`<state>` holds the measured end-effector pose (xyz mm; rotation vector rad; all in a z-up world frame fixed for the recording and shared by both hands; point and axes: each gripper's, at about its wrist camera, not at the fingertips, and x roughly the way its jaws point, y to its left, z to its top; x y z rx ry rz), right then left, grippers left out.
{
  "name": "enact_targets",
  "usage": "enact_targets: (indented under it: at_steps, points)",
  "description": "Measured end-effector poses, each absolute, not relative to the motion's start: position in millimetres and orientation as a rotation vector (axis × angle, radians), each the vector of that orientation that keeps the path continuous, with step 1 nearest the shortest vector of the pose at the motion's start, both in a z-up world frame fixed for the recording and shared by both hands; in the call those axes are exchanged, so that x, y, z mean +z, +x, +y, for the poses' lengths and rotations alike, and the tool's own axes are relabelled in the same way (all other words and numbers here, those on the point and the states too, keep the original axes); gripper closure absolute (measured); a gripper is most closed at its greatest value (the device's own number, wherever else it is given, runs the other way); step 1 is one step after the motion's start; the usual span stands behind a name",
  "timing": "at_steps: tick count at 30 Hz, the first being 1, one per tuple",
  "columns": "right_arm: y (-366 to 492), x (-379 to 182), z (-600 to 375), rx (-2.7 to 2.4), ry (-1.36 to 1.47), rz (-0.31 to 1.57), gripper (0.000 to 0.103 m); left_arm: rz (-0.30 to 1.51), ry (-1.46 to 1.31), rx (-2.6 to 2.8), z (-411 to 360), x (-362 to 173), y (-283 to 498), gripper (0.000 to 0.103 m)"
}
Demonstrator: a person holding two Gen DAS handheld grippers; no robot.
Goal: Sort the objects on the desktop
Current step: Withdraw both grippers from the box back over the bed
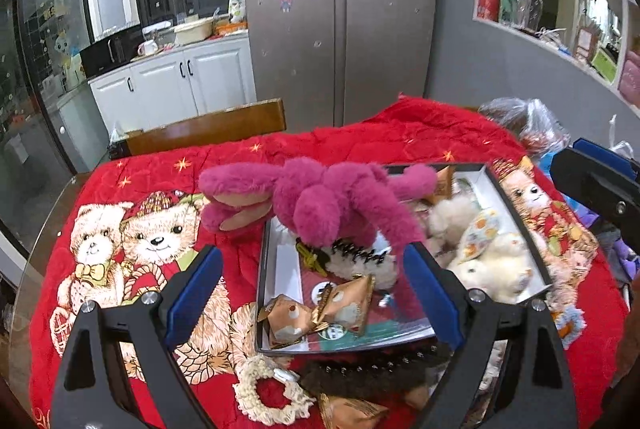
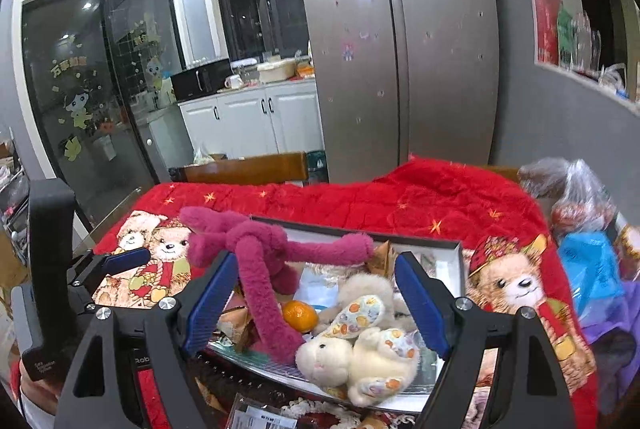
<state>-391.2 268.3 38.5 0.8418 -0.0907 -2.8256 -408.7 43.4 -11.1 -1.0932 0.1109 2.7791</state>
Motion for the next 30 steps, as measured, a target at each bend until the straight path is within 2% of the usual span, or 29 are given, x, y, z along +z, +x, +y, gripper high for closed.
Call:
enact_targets:
  at_steps: [6,9,15,20,24,30]
  points:
    - [-354,67,258,-2.867,0.747,-0.032,0.020,0.085,-1.001,2.807,40,21,-370,0.010]
    - [-329,76,251,-2.910,0.674,0.028,0.020,0.092,-0.975,2.831,34,30,-346,0.006]
    - [-290,79,247,-2.956,0.660,0.012,0.019,0.107,-0.976,2.825,29,27,-304,0.005]
    - [-251,64,243,-3.002,0.685,0.049,0.019,0.095,-0.973,2.830,20,4,-256,0.005]
    - [-216,35,254,-3.023,0.705,-0.063,0.019,-0.022,-1.016,2.704,12,-27,-233,0.005]
    - [-213,-20,271,-3.002,0.923,-0.171,0.019,0.002,-1.073,2.706,18,-54,-234,0.005]
